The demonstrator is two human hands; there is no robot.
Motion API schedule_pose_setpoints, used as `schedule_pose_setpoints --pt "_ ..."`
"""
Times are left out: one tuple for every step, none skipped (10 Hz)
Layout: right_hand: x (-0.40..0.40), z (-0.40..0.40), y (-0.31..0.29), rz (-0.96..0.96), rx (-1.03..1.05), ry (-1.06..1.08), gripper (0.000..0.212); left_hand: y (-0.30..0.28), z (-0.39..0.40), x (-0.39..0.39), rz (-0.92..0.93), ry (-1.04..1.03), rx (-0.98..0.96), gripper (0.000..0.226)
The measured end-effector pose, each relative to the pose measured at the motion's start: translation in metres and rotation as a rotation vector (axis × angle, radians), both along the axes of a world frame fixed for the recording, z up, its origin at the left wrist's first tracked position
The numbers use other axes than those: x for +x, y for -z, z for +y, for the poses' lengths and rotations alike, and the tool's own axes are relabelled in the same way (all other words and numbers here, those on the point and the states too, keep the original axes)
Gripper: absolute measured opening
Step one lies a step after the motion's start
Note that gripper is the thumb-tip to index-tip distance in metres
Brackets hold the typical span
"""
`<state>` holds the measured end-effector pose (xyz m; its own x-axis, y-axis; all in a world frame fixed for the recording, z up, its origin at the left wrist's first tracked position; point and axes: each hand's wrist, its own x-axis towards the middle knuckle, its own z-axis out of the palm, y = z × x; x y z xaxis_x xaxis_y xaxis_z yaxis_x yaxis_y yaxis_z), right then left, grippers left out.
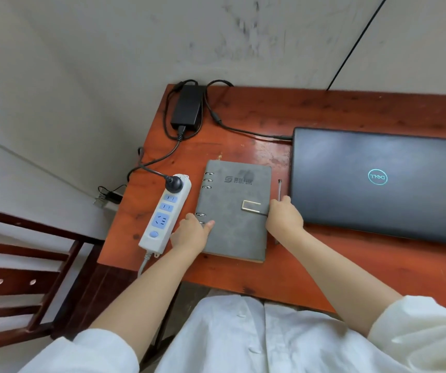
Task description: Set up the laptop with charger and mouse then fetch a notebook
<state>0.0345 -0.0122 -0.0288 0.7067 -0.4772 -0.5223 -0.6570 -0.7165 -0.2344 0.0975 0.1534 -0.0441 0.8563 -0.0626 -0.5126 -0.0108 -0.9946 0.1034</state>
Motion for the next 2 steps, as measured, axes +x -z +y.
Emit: schedule_pose_setpoints --pt "0.002 0.001 -0.003 0.035 -0.020 -0.024 0.030 -0.007 -0.003 -0.005 -0.223 0.194 0.145 0.050" --pt "0.001 -0.011 -0.017 -0.056 -0.060 -0.022 0.030 0.000 -0.010 -0.006 -0.264 0.358 0.021 0.054"
